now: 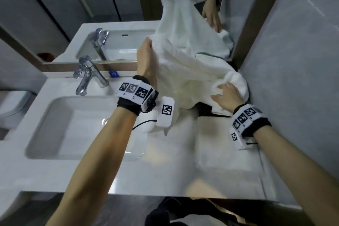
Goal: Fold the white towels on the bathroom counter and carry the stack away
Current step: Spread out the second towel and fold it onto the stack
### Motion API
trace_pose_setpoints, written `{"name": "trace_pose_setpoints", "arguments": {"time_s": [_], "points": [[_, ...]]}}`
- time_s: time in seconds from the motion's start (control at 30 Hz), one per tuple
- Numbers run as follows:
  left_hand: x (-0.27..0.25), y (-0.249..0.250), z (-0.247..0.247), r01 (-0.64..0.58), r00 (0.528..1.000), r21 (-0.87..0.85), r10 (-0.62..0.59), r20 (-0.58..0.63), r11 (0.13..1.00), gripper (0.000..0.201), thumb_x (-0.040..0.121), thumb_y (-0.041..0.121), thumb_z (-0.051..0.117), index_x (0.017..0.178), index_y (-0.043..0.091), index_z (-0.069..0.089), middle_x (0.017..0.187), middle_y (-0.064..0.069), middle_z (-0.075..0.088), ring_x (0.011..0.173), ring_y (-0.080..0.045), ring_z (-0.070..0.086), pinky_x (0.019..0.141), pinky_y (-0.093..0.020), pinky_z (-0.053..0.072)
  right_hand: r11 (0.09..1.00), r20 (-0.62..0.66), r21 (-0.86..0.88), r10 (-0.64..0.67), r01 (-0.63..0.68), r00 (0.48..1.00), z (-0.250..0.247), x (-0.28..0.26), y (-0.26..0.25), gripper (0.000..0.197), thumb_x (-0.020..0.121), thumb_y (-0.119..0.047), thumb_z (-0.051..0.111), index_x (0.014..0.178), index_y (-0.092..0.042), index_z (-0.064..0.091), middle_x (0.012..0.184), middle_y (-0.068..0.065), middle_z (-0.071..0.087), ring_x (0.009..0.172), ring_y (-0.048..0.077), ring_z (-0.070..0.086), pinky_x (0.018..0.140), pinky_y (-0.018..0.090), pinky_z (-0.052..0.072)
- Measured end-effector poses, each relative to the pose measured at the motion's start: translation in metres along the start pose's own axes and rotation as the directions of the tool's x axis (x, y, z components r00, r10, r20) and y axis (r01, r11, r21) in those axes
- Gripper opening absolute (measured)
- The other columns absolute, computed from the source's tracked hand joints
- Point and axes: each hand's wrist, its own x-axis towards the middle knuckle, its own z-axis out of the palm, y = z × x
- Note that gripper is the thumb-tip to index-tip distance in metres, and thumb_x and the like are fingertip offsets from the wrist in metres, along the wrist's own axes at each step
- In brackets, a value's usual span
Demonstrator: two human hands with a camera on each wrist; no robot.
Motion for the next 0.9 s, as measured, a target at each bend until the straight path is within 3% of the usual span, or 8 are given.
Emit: {"name": "trace_pose_setpoints", "arguments": {"time_s": [0.1,0.2,0.3,0.4,0.57,0.63,0.77,0.9], "points": [[0.003,-0.030,0.001,-0.043,0.998,0.299,0.025,0.063,0.953,0.041,0.096,0.025,0.032,0.121,0.001,0.051,0.123,-0.020,0.056,0.115,-0.034,0.054,0.101,-0.044,0.044,0.999,-0.042,-0.003,0.040,-0.041,0.998,0.000,0.003,-0.002,0.057,0.085,-0.026,0.056,0.138,-0.014,0.039,0.147,0.012,0.027,0.132,0.033,0.035,0.104,0.049,0.039],[0.002,-0.066,0.010,-0.137,0.976,0.510,0.028,0.217,0.849,0.045,0.095,0.023,0.038,0.138,0.011,0.032,0.133,-0.015,0.041,0.124,-0.030,0.043,0.096,-0.032,0.036,0.998,-0.042,-0.054,0.037,-0.039,0.998,0.000,0.003,0.002,0.055,0.086,-0.024,0.056,0.138,-0.014,0.038,0.147,0.012,0.025,0.132,0.033,0.034,0.106,0.046,0.037],[0.005,-0.096,0.029,-0.170,0.941,0.731,-0.112,0.320,0.661,0.071,0.084,0.035,0.059,0.144,0.024,0.023,0.145,-0.016,0.019,0.131,-0.033,0.031,0.105,-0.039,0.034,0.994,-0.009,-0.106,0.013,-0.014,1.000,0.002,0.003,0.012,0.055,0.086,-0.023,0.058,0.136,-0.015,0.039,0.145,0.010,0.024,0.130,0.032,0.036,0.104,0.046,0.038],[0.008,-0.110,0.053,-0.326,0.906,0.845,-0.114,0.407,0.425,0.091,0.075,0.042,0.072,0.147,0.030,0.017,0.152,-0.011,0.008,0.136,-0.035,0.019,0.110,-0.045,0.027,0.991,0.022,-0.133,-0.013,0.016,1.000,0.002,0.004,0.020,0.057,0.083,-0.021,0.061,0.136,-0.016,0.040,0.146,0.009,0.022,0.130,0.030,0.038,0.103,0.044,0.040],[0.018,-0.127,0.089,-0.425,0.885,0.894,-0.142,0.443,0.138,0.113,0.072,0.049,0.073,0.147,0.037,-0.010,0.157,-0.013,0.000,0.136,-0.036,0.025,0.103,-0.047,0.037,0.982,0.022,-0.184,-0.035,0.039,0.999,0.005,0.007,0.021,0.057,0.081,-0.021,0.064,0.134,-0.018,0.043,0.148,0.007,0.023,0.126,0.029,0.045,0.099,0.040,0.044],[0.021,-0.131,0.097,-0.408,0.898,0.910,-0.142,0.415,0.077,0.104,0.077,0.042,0.069,0.148,0.038,-0.008,0.151,-0.019,0.014,0.129,-0.036,0.037,0.096,-0.045,0.041,0.982,0.012,-0.184,-0.041,0.043,0.999,0.006,0.008,0.022,0.060,0.079,-0.023,0.067,0.134,-0.019,0.043,0.147,0.008,0.024,0.124,0.031,0.046,0.099,0.040,0.044],[0.029,-0.132,0.097,-0.451,0.889,0.891,-0.059,0.454,0.054,0.050,0.094,0.029,0.044,0.140,0.020,0.028,0.125,-0.022,0.049,0.107,-0.039,0.055,0.080,-0.039,0.040,0.969,0.017,-0.244,-0.046,0.049,0.999,0.011,0.007,0.022,0.075,0.077,-0.033,0.069,0.142,-0.027,0.031,0.146,0.010,0.021,0.130,0.034,0.037,0.104,0.044,0.040],[0.041,-0.111,0.076,-0.350,0.934,0.858,0.071,0.350,0.376,0.035,0.094,0.019,0.037,0.128,0.012,0.043,0.119,-0.022,0.058,0.108,-0.038,0.056,0.083,-0.037,0.041,0.966,0.017,-0.259,0.005,0.000,1.000,0.018,0.006,0.020,0.081,0.077,-0.052,0.062,0.144,-0.036,0.020,0.147,0.007,0.015,0.135,0.032,0.027,0.107,0.052,0.033]]}}
